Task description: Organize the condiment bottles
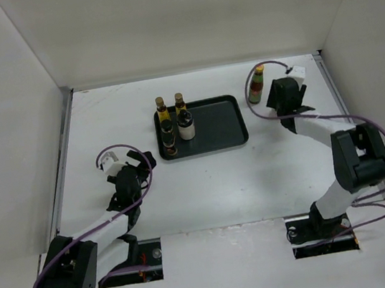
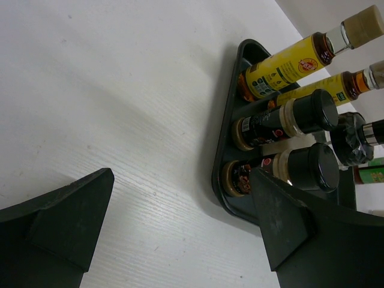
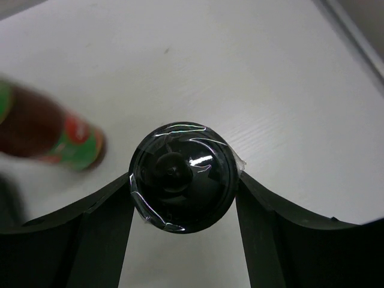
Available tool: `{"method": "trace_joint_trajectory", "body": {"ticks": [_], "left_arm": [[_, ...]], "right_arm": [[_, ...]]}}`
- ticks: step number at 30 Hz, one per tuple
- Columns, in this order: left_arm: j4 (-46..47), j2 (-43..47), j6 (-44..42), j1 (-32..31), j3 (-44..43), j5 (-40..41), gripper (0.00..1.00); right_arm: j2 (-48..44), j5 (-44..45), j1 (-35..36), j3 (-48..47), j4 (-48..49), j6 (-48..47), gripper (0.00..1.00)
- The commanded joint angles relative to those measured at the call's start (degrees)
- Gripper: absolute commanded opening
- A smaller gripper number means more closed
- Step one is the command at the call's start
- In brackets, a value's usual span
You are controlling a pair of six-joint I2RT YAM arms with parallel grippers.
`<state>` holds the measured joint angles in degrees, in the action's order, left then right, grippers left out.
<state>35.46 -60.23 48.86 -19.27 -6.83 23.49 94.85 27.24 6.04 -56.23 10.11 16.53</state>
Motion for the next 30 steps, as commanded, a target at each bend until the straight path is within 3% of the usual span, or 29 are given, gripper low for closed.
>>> {"method": "trace_joint_trajectory", "body": {"ticks": [1, 9, 14, 23, 30], "left_arm": [[3.8, 0.2, -0.2, -0.5, -1.8, -0.5, 1.00], [4.1, -0.3, -0.2, -0.9, -2.0, -0.4, 1.00], [4.1, 0.3, -0.3, -0.9, -2.0, -0.2, 1.00], [3.6, 1.4, -0.4, -0.6, -1.5, -0.2, 1.00], [3.6, 1.4, -0.4, -0.6, -1.5, -0.2, 1.00]], "right_arm": [[-8.9, 2.1, 8.7, 3.4, 4.9, 2.3, 0.51], [-16.5, 3.9, 26.8, 4.9, 4.3, 1.7, 0.50], [-9.4, 2.6, 36.7, -1.5, 7.6, 1.3, 0.50], [5.0, 0.1, 44.0, -13.3, 9.2, 1.1, 0.50], [10.5, -0.1, 44.9, -14.9, 9.8, 1.0, 0.51]]}}
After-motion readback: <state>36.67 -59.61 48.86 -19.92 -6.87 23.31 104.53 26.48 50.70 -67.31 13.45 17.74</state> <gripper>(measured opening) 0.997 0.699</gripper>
